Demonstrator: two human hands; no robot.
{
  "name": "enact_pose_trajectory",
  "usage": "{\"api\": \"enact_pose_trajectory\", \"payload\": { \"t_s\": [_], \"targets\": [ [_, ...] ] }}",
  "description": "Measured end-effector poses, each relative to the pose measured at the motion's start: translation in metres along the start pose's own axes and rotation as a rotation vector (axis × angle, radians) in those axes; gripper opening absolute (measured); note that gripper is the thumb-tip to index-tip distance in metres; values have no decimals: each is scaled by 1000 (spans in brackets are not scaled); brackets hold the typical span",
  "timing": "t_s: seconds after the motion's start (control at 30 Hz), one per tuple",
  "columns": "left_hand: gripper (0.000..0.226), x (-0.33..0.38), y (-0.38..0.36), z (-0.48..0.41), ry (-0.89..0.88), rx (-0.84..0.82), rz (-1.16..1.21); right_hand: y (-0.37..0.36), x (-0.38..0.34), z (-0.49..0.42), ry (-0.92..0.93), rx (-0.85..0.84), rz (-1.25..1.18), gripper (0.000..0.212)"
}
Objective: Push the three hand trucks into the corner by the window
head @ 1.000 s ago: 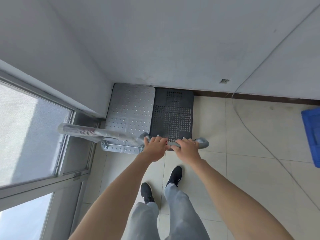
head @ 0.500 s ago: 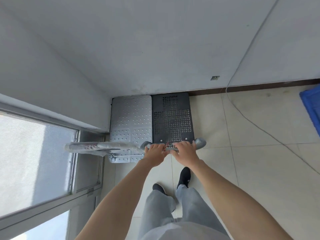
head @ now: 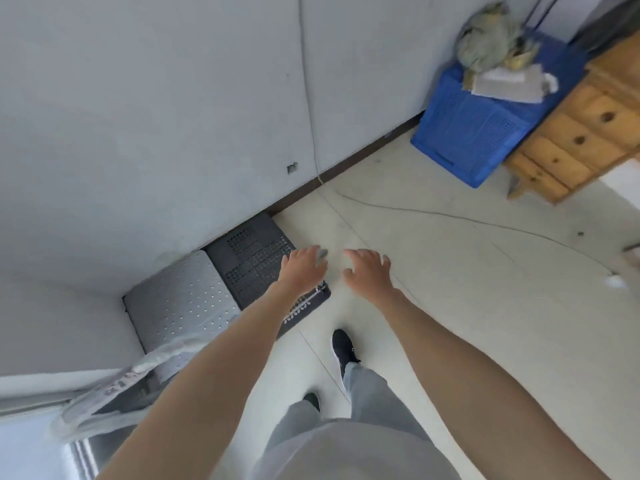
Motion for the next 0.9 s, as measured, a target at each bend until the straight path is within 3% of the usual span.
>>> {"api": "enact_pose_trajectory", "payload": {
  "t_s": [0.23, 0.57, 0.9],
  "targets": [
    [59, 96, -90, 72, -270, -189, -162, -17, 81, 151, -272, 102, -133, 55],
    [57, 285, -272, 235, -702, -475, -387, -52, 256, 426, -844, 219, -407, 56],
    [56, 480, -542, 509, -1064, -739, -488, -118, 428, 819, -1389, 418, -516, 55]
  ]
}}
Point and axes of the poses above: each hand's wrist, its own z-axis away from the middle knuckle, its own y-axis out of the back of the hand, x = y × z, the point moved 7 cm from there along -z, towards the middle knuckle, and after that the axes turned 9 degrees about z, right-handed, at the moved point
